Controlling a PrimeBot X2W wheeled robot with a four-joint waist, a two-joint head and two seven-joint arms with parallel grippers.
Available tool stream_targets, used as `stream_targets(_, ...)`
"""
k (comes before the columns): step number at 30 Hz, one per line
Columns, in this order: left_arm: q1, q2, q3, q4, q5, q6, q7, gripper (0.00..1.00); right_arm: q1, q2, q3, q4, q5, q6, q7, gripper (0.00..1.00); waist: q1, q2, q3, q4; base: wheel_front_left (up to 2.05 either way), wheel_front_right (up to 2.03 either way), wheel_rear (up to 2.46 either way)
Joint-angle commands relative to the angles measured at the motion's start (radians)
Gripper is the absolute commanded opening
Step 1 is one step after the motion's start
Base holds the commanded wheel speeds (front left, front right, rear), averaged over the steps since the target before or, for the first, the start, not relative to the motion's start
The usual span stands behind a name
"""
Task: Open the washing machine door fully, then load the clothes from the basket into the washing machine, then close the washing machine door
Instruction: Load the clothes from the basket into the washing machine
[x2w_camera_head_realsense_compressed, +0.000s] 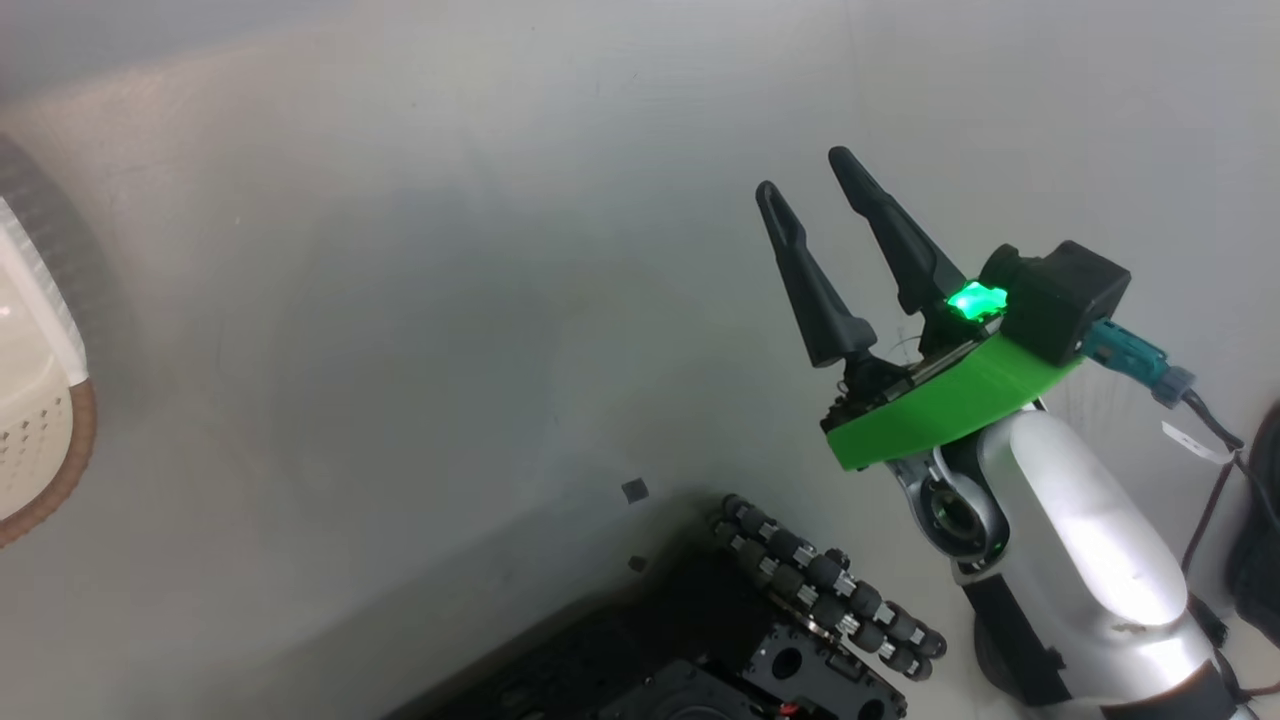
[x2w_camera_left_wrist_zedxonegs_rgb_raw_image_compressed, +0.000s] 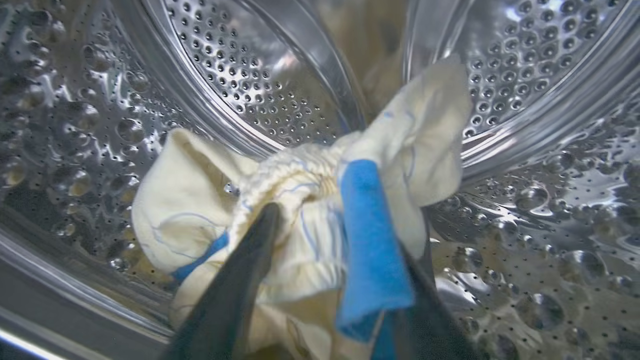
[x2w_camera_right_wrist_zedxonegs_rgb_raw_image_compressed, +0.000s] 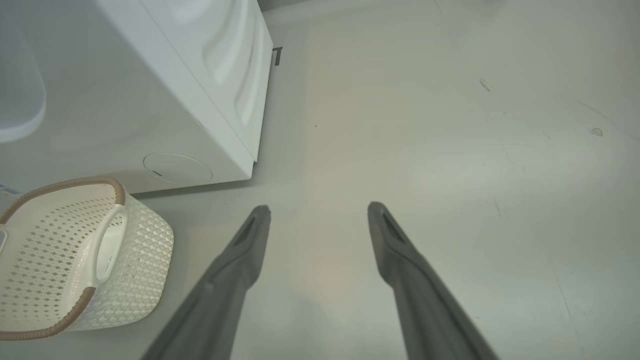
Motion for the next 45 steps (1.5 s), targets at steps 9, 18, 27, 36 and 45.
stream_targets(9, 0.030, -0.032, 0.017, -0.031, -0.063, -0.003, 0.009, 1.00, 0.027, -0.005, -0.040, -0.025, -0.020, 0.004, -0.010, 1.00, -0.0001, 0.0001, -0.026, 0.063, 0.00, 0.00, 0.00)
stream_targets(18, 0.280, -0.081, 0.056, -0.158, -0.147, 0.054, -0.072, 1.00, 0.056, -0.009, -0.110, -0.028, -0.072, 0.004, -0.010, 1.00, -0.0001, 0.0001, -0.130, 0.153, 0.00, 0.00, 0.00)
stream_targets(27, 0.644, -0.128, 0.101, -0.373, -0.221, 0.150, -0.173, 1.00, 0.104, -0.025, -0.154, -0.028, -0.107, 0.004, -0.010, 1.00, -0.0001, 0.0001, -0.276, 0.221, 0.00, 0.00, 0.00)
stream_targets(36, 1.034, -0.216, 0.125, -0.603, -0.275, 0.229, -0.315, 1.00, 0.177, -0.045, -0.199, -0.020, -0.140, 0.004, -0.010, 1.00, -0.0001, 0.0001, -0.425, 0.285, 0.00, 0.00, 0.00)
stream_targets(45, 1.318, -0.348, 0.065, -0.734, -0.236, 0.282, -0.370, 1.00, 0.243, -0.068, -0.224, -0.026, -0.171, 0.004, 0.005, 1.00, -0.0001, 0.0001, -0.551, 0.349, 0.00, 0.00, 0.00)
